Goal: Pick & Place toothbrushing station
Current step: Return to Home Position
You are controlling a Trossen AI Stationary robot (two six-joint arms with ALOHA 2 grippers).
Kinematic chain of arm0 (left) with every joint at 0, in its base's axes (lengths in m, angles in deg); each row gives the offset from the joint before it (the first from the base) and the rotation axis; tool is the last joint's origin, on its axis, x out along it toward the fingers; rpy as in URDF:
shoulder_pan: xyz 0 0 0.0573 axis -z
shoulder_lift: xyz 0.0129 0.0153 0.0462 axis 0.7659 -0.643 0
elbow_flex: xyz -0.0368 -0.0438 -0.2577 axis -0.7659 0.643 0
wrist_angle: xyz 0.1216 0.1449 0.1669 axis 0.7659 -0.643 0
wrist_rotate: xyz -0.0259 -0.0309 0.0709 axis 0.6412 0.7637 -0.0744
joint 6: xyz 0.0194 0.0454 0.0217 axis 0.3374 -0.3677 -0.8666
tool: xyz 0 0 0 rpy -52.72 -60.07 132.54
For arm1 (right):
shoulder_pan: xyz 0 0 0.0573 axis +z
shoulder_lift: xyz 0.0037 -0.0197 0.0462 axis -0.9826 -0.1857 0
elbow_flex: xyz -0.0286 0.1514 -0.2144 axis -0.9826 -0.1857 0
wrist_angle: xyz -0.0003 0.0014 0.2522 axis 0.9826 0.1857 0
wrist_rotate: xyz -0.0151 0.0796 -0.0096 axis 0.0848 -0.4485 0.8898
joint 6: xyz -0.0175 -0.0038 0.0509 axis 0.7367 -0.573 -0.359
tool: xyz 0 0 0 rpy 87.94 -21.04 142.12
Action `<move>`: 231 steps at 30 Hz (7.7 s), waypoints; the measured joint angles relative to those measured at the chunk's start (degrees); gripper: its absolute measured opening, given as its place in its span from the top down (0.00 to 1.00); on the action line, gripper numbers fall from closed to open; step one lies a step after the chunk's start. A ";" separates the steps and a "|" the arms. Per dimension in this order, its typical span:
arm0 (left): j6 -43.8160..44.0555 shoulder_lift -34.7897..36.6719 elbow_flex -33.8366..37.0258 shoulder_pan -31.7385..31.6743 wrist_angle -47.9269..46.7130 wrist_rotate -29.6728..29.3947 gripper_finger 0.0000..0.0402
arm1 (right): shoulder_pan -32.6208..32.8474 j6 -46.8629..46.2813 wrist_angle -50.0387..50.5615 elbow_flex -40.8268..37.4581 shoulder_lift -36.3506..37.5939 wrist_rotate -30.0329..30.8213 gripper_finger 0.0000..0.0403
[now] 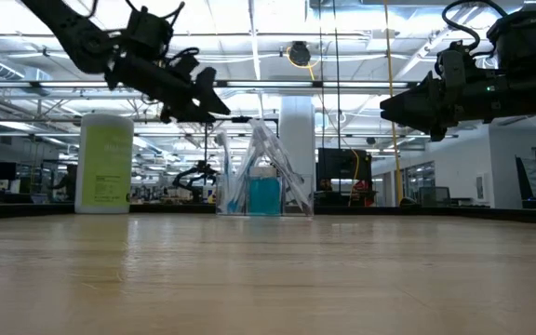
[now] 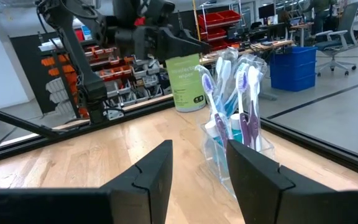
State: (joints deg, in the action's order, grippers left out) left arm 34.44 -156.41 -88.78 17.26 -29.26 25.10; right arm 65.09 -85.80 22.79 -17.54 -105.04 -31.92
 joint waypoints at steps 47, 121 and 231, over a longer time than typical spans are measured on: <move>-0.98 78.64 30.05 23.14 -43.85 4.52 0.36 | 0.04 4.32 43.32 0.00 50.71 -9.25 0.65; -5.50 77.35 38.07 29.23 -28.08 5.66 0.36 | 0.08 1.70 44.77 -1.25 50.51 -7.77 0.65; -5.50 77.32 38.07 29.22 -28.08 5.70 0.36 | 0.06 1.71 44.79 -1.27 50.49 -7.77 0.65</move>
State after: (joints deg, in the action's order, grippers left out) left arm 28.93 -79.09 -50.71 46.48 -57.34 30.80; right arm 65.14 -84.09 67.58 -18.81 -54.55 -39.70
